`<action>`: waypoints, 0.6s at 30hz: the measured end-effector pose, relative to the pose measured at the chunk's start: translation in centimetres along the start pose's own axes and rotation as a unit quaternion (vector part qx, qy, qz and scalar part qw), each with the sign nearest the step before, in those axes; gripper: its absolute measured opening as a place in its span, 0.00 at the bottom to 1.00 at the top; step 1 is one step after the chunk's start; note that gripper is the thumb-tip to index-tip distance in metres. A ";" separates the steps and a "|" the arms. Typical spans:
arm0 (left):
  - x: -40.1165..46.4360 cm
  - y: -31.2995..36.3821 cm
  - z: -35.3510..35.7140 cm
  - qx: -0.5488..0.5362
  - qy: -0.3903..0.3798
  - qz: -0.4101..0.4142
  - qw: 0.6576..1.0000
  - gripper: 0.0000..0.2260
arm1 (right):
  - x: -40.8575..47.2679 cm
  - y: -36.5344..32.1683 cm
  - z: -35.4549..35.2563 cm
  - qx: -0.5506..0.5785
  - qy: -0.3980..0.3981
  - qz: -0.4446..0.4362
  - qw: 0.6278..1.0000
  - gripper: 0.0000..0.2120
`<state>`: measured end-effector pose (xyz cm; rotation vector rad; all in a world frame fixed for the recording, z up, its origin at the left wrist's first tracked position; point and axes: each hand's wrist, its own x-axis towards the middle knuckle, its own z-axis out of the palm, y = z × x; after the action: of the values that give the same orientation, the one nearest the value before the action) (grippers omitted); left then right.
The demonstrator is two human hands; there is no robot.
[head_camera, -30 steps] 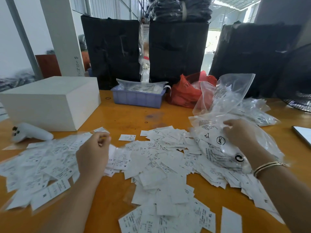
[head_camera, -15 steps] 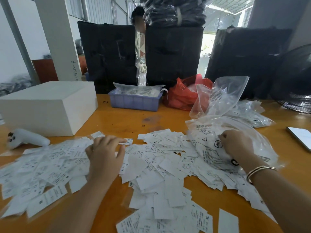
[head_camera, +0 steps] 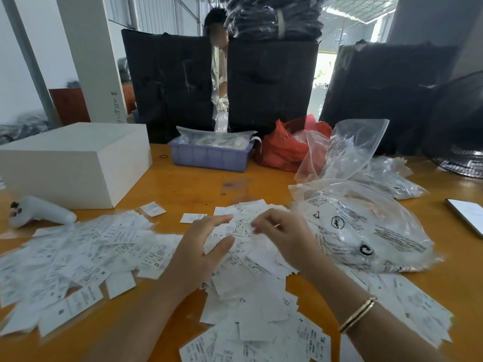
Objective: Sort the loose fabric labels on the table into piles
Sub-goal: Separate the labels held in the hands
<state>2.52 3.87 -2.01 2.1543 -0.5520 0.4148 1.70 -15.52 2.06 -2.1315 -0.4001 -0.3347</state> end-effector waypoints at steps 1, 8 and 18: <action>0.0 0.0 0.1 -0.010 -0.016 0.000 1.000 0.17 | -0.1 0.1 0.7 0.006 -0.017 -0.003 1.000 0.08; 0.1 0.4 0.9 -0.014 -0.035 0.018 0.999 0.16 | -0.6 1.3 2.6 0.001 -0.064 -0.004 0.998 0.11; 0.6 0.0 0.6 -0.087 0.083 -0.102 0.987 0.05 | -2.0 2.9 1.1 -0.341 -0.085 -0.011 0.936 0.17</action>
<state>3.07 3.24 -2.09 1.9631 -0.2612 0.4110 1.18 -16.45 -1.52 -2.8521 -0.4508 -0.3343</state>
